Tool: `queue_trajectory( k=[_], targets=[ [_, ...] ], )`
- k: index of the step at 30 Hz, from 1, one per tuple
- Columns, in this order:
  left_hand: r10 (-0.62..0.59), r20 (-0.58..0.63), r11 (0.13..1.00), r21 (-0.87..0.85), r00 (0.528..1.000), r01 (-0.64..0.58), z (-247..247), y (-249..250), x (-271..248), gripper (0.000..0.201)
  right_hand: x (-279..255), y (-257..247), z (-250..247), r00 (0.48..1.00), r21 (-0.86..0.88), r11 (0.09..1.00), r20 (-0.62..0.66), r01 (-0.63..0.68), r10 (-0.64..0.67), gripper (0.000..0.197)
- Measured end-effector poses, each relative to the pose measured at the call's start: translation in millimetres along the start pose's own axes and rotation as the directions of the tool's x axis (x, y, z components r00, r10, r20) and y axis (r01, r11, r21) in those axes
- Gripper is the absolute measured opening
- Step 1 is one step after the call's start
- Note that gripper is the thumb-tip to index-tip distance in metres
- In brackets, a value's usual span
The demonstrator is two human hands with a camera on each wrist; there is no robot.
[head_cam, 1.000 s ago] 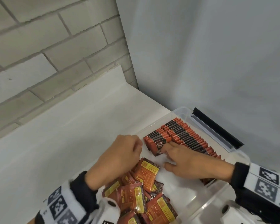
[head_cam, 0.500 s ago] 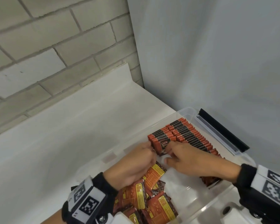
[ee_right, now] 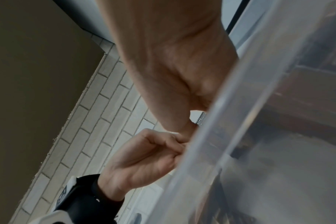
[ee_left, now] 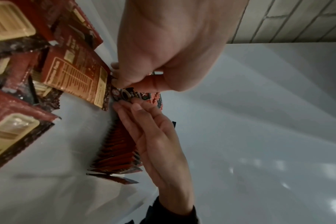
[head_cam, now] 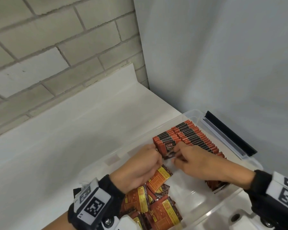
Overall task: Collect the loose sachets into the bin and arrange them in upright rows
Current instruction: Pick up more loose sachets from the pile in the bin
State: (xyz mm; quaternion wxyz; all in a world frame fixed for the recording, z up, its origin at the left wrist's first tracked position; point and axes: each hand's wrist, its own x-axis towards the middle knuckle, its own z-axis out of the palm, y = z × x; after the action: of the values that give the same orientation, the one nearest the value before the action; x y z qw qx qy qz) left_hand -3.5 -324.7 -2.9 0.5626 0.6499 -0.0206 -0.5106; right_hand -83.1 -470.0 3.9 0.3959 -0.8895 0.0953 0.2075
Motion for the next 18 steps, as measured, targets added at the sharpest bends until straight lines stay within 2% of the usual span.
queue_trajectory(
  k=[5, 8, 12, 14, 16, 17, 18],
  targets=[
    [-0.011, 0.065, 0.993, -0.119, 0.998, 0.018, 4, 3, 0, 0.054, 2, 1, 0, 1.000, -0.017, 1.000, -0.006, 0.005, -0.005, 0.017],
    [-0.026, 0.049, 0.994, -0.100, 0.998, 0.031, 5, 4, -1, 0.051, 2, 1, 0, 1.000, -0.012, 1.000, -0.015, 0.006, -0.006, 0.018],
    [-0.024, 0.031, 1.000, -0.019, 0.999, 0.024, 0, 14, -15, 0.034, -2, -1, -2, 0.999, 0.008, 1.000, 0.037, 0.000, -0.001, 0.019],
    [-0.007, 0.034, 1.000, 0.019, 0.999, 0.007, -8, 23, -25, 0.038, -6, -4, -4, 0.998, 0.010, 1.000, 0.055, 0.016, -0.016, 0.021],
    [0.038, 0.020, 0.985, 0.167, 0.999, -0.041, -19, 32, -37, 0.041, -8, -8, -4, 0.997, 0.014, 0.999, 0.071, 0.031, -0.032, 0.023],
    [0.075, 0.002, 0.945, 0.319, 0.997, -0.072, -27, 33, -41, 0.040, -8, -10, -3, 0.996, 0.003, 0.999, 0.082, 0.036, -0.037, 0.026],
    [0.125, -0.016, 0.869, 0.485, 0.992, -0.101, -33, 35, -46, 0.038, -7, -12, -1, 0.995, -0.017, 0.999, 0.095, 0.038, -0.036, 0.030]
  ],
)
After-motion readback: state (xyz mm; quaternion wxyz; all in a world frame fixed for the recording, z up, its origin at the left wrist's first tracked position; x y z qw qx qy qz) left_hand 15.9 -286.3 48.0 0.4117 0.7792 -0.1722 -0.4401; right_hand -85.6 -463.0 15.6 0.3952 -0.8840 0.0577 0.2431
